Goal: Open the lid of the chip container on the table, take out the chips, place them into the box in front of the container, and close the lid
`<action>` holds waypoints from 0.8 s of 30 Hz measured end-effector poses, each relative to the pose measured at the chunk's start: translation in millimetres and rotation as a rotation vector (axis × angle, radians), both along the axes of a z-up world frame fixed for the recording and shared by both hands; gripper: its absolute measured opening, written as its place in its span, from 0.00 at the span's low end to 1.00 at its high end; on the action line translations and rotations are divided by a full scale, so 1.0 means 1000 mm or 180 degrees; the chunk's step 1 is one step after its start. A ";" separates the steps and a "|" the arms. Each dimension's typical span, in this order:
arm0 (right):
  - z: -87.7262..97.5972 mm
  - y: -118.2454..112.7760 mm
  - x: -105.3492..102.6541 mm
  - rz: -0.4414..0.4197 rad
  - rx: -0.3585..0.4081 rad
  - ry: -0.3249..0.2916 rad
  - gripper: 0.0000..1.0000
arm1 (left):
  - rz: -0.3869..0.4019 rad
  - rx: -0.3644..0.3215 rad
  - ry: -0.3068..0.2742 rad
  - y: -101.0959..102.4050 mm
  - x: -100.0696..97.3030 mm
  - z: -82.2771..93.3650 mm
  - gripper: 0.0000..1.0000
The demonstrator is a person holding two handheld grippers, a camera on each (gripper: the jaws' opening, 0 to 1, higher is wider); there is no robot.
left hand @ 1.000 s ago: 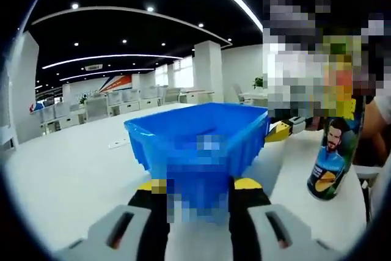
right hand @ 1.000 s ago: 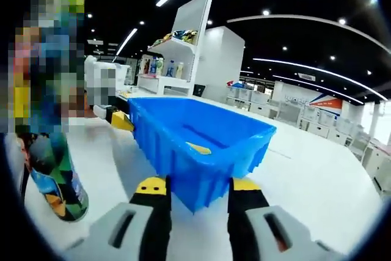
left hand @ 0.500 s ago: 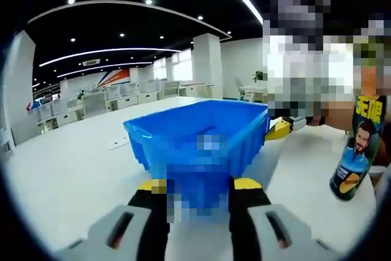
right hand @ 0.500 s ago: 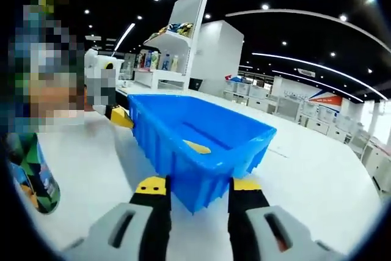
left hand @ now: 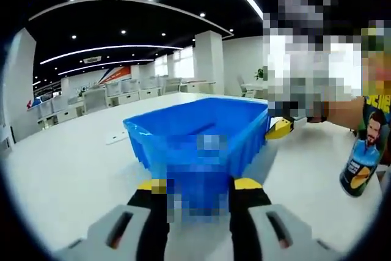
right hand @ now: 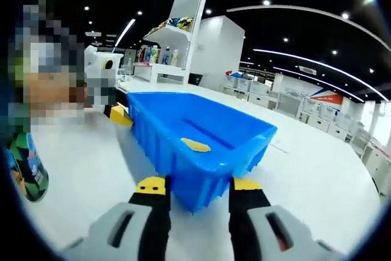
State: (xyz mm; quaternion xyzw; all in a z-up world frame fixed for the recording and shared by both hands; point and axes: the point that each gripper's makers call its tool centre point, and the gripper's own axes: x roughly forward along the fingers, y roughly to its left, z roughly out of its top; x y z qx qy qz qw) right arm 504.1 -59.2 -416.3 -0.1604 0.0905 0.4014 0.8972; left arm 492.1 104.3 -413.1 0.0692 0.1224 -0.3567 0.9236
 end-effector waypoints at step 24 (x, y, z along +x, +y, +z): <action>0.013 -0.040 -0.039 -0.0337 -0.0145 0.0339 0.57 | 0.0243 0.0283 0.0353 0.052 -0.060 0.006 0.65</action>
